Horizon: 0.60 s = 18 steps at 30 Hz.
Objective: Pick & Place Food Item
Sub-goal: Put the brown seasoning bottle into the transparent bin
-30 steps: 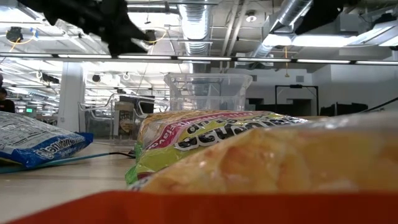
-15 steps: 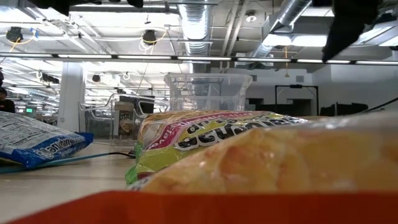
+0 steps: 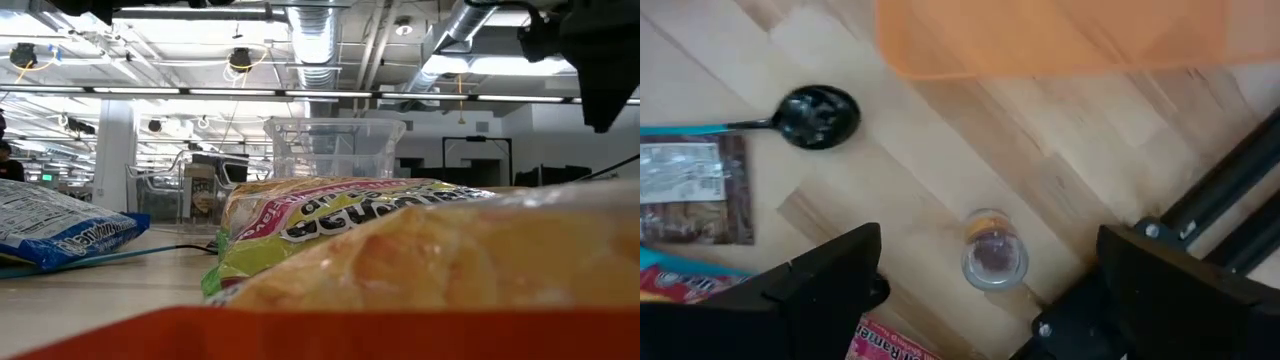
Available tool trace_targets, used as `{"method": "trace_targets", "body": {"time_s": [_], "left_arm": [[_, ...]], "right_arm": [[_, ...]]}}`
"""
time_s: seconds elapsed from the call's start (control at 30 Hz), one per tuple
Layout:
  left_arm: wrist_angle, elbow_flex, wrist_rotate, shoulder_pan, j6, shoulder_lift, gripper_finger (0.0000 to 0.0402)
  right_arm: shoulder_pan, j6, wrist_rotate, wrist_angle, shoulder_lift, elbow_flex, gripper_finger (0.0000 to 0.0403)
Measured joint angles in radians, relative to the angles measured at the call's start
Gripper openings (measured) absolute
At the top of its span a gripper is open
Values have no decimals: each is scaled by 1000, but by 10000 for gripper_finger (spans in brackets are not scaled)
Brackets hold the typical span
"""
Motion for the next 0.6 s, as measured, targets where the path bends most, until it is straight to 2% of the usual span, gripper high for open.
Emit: {"method": "trace_targets", "body": {"time_s": [0.3, 0.6], "left_arm": [[46, 0, -10, 0, 25, 0, 287], [55, 0, -10, 0, 25, 0, 287]], "right_arm": [[53, 120, -55, 63, 59, -157, 367], [115, 222, -56, 191, -39, -275, 367]]}}
